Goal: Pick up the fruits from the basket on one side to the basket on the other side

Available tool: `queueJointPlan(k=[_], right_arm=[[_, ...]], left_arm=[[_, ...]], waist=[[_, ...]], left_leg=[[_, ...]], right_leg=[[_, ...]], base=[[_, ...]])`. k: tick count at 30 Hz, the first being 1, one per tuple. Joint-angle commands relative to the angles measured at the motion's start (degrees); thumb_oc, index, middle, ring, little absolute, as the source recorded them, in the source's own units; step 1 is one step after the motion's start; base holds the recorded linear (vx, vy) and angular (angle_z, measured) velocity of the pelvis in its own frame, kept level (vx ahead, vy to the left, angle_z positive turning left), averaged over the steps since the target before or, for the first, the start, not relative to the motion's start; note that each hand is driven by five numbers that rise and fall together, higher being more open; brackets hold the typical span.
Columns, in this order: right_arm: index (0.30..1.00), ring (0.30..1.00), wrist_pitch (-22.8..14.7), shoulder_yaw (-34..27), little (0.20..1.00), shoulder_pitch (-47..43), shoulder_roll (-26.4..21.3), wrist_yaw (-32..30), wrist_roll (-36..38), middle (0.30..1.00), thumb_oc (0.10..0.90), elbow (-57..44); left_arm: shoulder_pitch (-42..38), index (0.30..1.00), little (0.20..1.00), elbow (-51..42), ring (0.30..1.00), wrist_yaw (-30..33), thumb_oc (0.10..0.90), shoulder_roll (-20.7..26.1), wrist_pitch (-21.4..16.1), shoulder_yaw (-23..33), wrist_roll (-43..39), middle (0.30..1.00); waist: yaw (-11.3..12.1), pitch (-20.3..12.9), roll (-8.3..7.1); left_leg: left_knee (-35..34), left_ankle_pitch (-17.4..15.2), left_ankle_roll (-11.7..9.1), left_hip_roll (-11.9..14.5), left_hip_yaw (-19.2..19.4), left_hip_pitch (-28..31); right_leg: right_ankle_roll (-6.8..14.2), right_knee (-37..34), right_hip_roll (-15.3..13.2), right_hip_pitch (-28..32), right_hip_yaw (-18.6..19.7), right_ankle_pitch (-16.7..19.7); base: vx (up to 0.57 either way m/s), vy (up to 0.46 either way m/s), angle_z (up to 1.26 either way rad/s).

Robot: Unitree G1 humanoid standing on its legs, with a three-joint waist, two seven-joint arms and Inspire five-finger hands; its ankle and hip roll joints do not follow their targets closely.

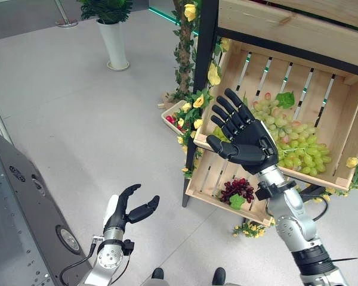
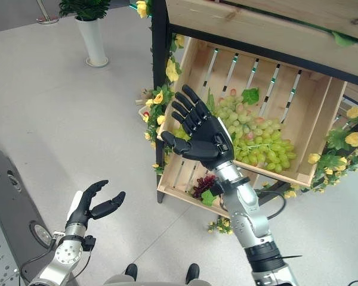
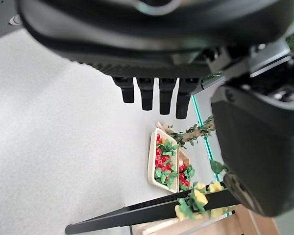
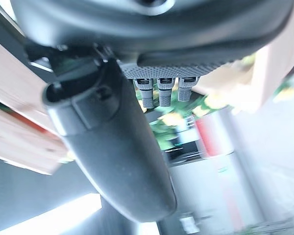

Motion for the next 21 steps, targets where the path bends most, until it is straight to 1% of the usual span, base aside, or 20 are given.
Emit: queueJointPlan(k=[1,2,3,4,5,6,7,9,11,12,13,14,15,16,17,18,19,20,21], right_arm=[[0.9,0.9,-5.27,0.48,0.9,1.28,-1.9,7.81,3.96,0.9,0.8,-3.2],[0.9,0.9,-5.06,0.68,0.9,2.48,-2.3,8.91,4.65,0.9,0.8,-3.08],[0.9,0.9,-5.14,0.9,0.9,4.68,-2.71,10.86,5.57,0.9,0.8,-2.6],[0.9,0.9,-4.93,0.87,0.9,6.03,-2.68,12.43,5.09,0.9,0.8,-2.39],[0.9,0.9,-5.0,0.83,0.9,7.04,-2.66,12.88,4.43,0.9,0.8,-2.38],[0.9,0.9,-3.88,0.79,0.9,8.13,-2.88,13.62,3.37,0.9,0.8,-1.94],[0.9,0.9,-3.95,0.97,0.9,8.57,-3.23,13.84,2.45,0.9,0.8,-1.11],[0.9,0.9,-1.0,1.6,0.9,8.95,-2.99,15.57,0.08,0.9,0.8,1.22],[0.9,0.9,0.4,2.5,0.9,8.96,-3.34,15.44,-2.77,0.9,0.8,2.94],[0.9,0.9,2.73,3.36,0.9,8.97,-3.33,14.15,-5.54,0.9,0.8,4.03],[0.9,0.9,1.69,4.01,0.9,8.85,-3.63,13.32,-8.34,0.9,0.8,5.44],[0.9,0.9,1.09,4.44,0.9,8.84,-4.04,12.5,-9.6,0.9,0.8,6.3],[0.9,0.9,1.0,4.84,0.9,8.8,-4.56,11.33,-10.77,0.9,0.8,6.69],[0.9,0.9,0.23,4.99,0.9,8.49,-5.28,11.12,-11.85,0.9,0.8,7.49],[0.9,0.9,0.73,5.22,0.9,8.35,-6.15,11.48,-11.59,0.9,0.8,7.86],[0.9,0.9,0.73,5.89,0.9,8.34,-7.02,10.85,-11.76,0.9,0.8,7.99],[0.9,0.9,0.82,6.36,0.9,8.21,-7.65,11.62,-12.05,0.9,0.8,8.49],[0.9,0.9,0.72,6.58,0.9,8.17,-8.15,11.15,-11.97,0.9,0.8,8.66],[0.9,0.9,-0.16,7.13,0.9,8.13,-8.83,9.66,-12.76,0.9,0.8,9.32]], left_arm=[[-3.84,0.9,0.9,-3.6,0.9,1.53,0.8,1.92,-7.85,-0.73,-1.76,0.9],[-3.96,0.9,0.9,-3.96,0.9,1.46,0.8,1.94,-7.89,-0.82,-1.85,0.9],[-4.5,0.9,0.9,-4.53,0.9,0.85,0.8,2.07,-8.3,-1.22,-2.45,0.9],[-5.02,0.9,0.9,-5.2,0.9,0.45,0.8,2.26,-8.56,-1.47,-3.35,0.9],[-5.37,0.9,0.9,-5.73,0.9,-0.3,0.8,2.35,-8.59,-1.53,-3.82,0.9],[-5.65,0.9,0.9,-6.81,0.9,-1.06,0.8,2.55,-8.41,-1.16,-4.77,0.9],[-5.75,0.9,0.9,-7.57,0.9,-1.61,0.8,2.71,-8.45,-0.76,-5.86,0.9],[-5.16,0.9,0.9,-9.71,0.9,-3.22,0.8,2.6,-7.79,0.58,-9.47,0.9],[-4.41,0.9,0.9,-11.41,0.9,-4.56,0.8,2.39,-7.6,1.83,-10.97,0.9],[-4.04,0.9,0.9,-12.67,0.9,-5.19,0.8,2.12,-7.15,2.44,-12.64,0.9],[-3.89,0.9,0.9,-14.29,0.9,-6.56,0.8,1.94,-6.24,3.06,-14.23,0.9],[-3.99,0.9,0.9,-14.94,0.9,-7.51,0.8,1.61,-6.2,3.27,-14.72,0.9],[-4.18,0.9,0.9,-16.49,0.9,-8.03,0.8,1.63,-5.48,3.32,-14.99,0.9],[-4.29,0.9,0.9,-18.09,0.9,-9.13,0.8,1.48,-4.63,3.42,-15.86,0.9],[-4.39,0.9,0.9,-19.35,0.9,-9.85,0.8,1.5,-4.22,3.45,-17.06,0.9],[-4.51,0.9,0.9,-20.59,0.9,-9.9,0.8,1.3,-4.27,3.29,-17.54,0.9],[-4.71,0.9,0.9,-20.73,0.9,-9.82,0.8,1.19,-4.79,3.28,-18.1,0.9],[-4.95,0.9,0.9,-21.05,0.9,-10.57,0.8,1.14,-4.89,3.45,-18.76,0.9],[-5.44,0.9,0.9,-22.13,0.9,-11.57,0.8,1.17,-4.72,3.82,-19.8,0.9]], waist=[[-0.41,-4.93,1.97],[-0.94,-4.93,1.98],[-1.97,-4.92,1.94],[-2.62,-4.85,1.86],[-2.96,-4.74,1.85],[-3.29,-4.51,1.83],[-3.31,-4.21,1.73],[-2.71,-3.64,1.52],[-2.04,-3.28,1.5],[-1.46,-3.07,1.49],[-0.99,-2.83,1.42],[-0.59,-2.59,1.36],[-0.11,-2.37,1.2],[0.01,-2.06,0.85],[0.02,-1.73,0.33],[-0.09,-1.12,-0.43],[-0.3,-0.73,-0.85],[-0.39,-0.59,-1.08],[-0.72,-0.45,-1.3]], left_leg=[[0.1,-4.76,3.66,-3.7,-0.63,-1.59],[0.1,-4.59,3.7,-3.75,-1.12,-1.75],[0.1,-4.18,3.75,-3.92,-2.48,-2.11],[0.1,-3.78,3.72,-4.04,-3.62,-2.39],[0.1,-3.43,3.66,-4.09,-4.49,-2.64],[0.1,-2.82,3.41,-4.0,-5.61,-2.91],[0.1,-2.35,3.09,-3.92,-6.28,-3.12],[0.1,-1.28,2.1,-3.58,-7.12,-3.72],[0.1,-0.42,1.05,-2.85,-7.01,-4.13],[0.1,0.33,0.28,-2.38,-6.61,-4.71],[0.1,0.92,-0.22,-2.11,-5.88,-5.38],[0.32,1.2,-0.5,-2.02,-5.16,-5.64],[1.67,0.96,-0.71,-2.18,-4.86,-6.1],[5.69,-0.46,-0.92,-2.58,-3.68,-7.36],[10.56,-2.16,-0.9,-3.22,-2.26,-8.76],[15.5,-4.24,-0.43,-4.05,-0.56,-9.85],[17.59,-5.6,0.14,-4.41,0.65,-10.19],[18.58,-6.23,0.45,-4.4,1.69,-10.07],[19.59,-6.98,0.84,-3.79,3.41,-9.49]], right_leg=[[2.34,7.53,-0.98,-0.65,4.78,-6.82],[1.86,7.42,0.19,-0.69,6.18,-7.15],[1.0,7.35,2.34,-0.75,8.55,-7.74],[0.49,7.41,3.52,-0.83,9.89,-8.0],[0.13,7.85,4.46,-0.97,10.86,-8.42],[-0.44,8.08,5.46,-0.88,11.43,-8.76],[-0.85,7.67,6.01,-0.55,11.27,-8.68],[-1.6,5.21,6.89,0.71,10.53,-7.83],[-2.03,3.1,7.3,1.87,9.97,-7.17],[-2.17,1.71,7.36,2.67,9.33,-6.73],[-2.29,0.56,7.26,3.41,8.6,-6.41],[-2.39,0.18,7.12,3.7,7.71,-6.36],[-2.61,0.12,6.83,3.79,6.69,-6.28],[-3.02,0.11,6.24,3.81,5.19,-6.26],[-3.38,0.12,5.65,3.82,4.28,-5.99],[-3.59,0.36,4.88,3.79,3.23,-5.45],[-3.67,0.79,4.49,3.59,2.51,-5.21],[-3.75,1.26,4.27,3.33,2.08,-5.19],[-4.01,2.14,4.15,2.98,0.83,-5.42]], base=[[-0.02,-0.142,0.15],[-0.03,-0.24,0.38],[-0.03,-0.248,0.68],[-0.04,-0.255,0.89],[-0.05,-0.264,1.08],[-0.07,-0.279,0.92],[-0.11,-0.386,0.98],[-0.11,-0.385,0.87],[-0.07,-0.278,0.58],[-0.07,-0.237,0.29],[-0.09,-0.223,0.31],[-0.08,-0.163,0.37],[-0.11,-0.139,0.52],[-0.12,-0.114,0.79],[-0.12,-0.085,1.16],[-0.1,-0.042,1.24],[-0.08,-0.014,0.98],[-0.08,0.004,0.74],[-0.08,0.019,0.88]])
